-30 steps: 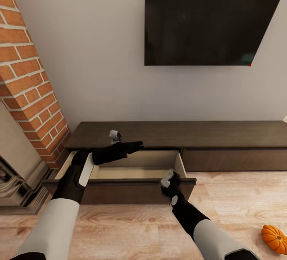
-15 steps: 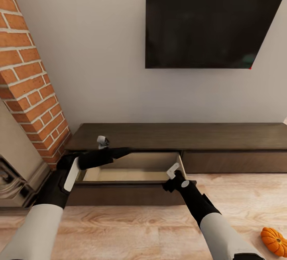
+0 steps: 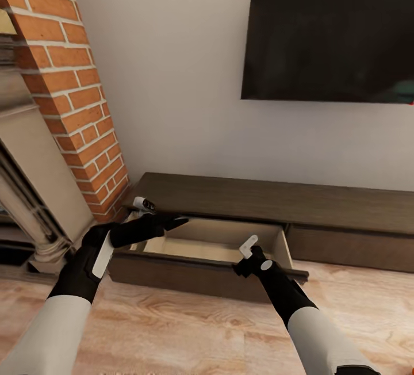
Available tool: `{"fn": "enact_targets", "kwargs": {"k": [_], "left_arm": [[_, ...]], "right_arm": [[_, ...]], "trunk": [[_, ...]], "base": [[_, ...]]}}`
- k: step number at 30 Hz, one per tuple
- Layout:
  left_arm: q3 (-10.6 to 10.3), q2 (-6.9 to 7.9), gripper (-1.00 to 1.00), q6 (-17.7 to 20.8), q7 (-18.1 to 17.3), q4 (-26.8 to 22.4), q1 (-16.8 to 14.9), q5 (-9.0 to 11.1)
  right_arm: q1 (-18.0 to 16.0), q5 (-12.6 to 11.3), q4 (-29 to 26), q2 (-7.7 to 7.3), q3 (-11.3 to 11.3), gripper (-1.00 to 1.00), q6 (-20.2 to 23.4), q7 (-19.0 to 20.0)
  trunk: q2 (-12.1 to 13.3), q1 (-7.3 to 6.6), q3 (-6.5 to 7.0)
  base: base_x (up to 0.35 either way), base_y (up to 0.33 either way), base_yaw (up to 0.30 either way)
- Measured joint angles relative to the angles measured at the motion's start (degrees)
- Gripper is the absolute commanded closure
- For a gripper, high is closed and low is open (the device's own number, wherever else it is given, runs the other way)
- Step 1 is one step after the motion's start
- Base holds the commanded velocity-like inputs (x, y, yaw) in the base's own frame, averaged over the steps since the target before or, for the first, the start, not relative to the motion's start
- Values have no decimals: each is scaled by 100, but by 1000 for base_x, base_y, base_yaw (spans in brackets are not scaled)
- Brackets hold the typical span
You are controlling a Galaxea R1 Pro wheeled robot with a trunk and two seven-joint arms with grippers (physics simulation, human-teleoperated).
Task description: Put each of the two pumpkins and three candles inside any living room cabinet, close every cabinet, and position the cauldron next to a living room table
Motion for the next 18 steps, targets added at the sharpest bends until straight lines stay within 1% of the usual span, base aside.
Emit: {"fn": "enact_targets", "kwargs": {"k": [5,16,18], "left_arm": [[0,-13,-100,0,-9,2,4,0],[0,-21,-100,0,-11,0,5,8],[0,-26,-100,0,-11,-3,5,8]], "right_arm": [[0,-4,2,2,0,-100,0,0],[0,-5,2,2,0,-100,0,0],[0,-3,4,2,0,-100,0,0]], "trunk": [[0,0,0],[0,0,0],[0,0,0]], "base": [[-179,0,293],[-319,-2,293],[-243,-64,293]]}}
